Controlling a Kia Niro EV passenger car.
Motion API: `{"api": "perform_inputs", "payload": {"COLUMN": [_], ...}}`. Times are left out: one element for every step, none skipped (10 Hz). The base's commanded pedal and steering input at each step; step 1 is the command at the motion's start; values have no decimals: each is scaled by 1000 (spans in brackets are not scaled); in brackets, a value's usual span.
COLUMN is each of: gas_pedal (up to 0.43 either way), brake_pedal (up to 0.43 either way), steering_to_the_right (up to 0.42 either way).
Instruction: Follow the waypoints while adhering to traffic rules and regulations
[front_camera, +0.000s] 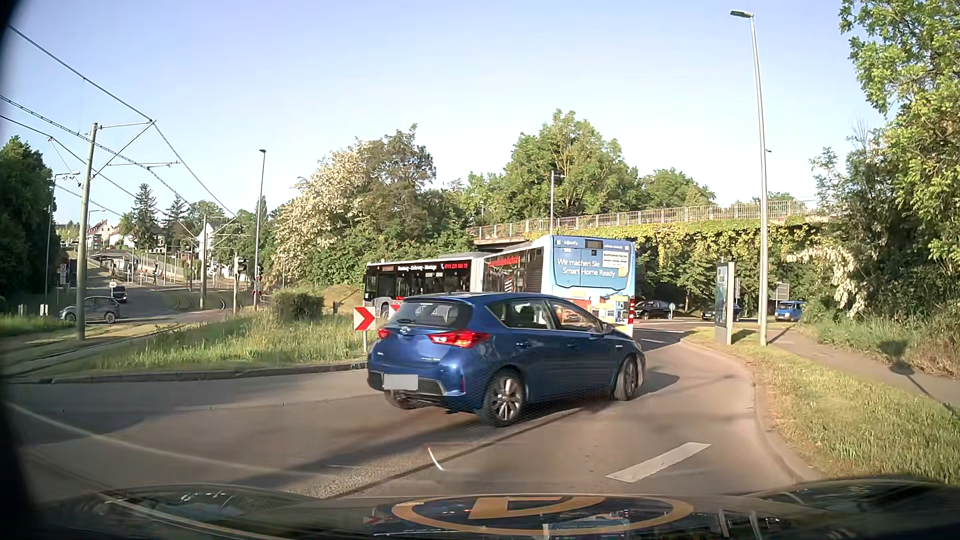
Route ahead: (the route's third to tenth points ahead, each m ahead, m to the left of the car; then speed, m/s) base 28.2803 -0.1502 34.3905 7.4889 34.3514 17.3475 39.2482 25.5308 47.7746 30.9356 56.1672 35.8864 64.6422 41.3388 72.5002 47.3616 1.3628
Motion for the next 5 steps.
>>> {"api": "perform_inputs", "payload": {"gas_pedal": [0, 0, 0, 0, 0], "brake_pedal": [171, 171, 159, 159, 159], "steering_to_the_right": [23, 26, 27, 27, 27]}}
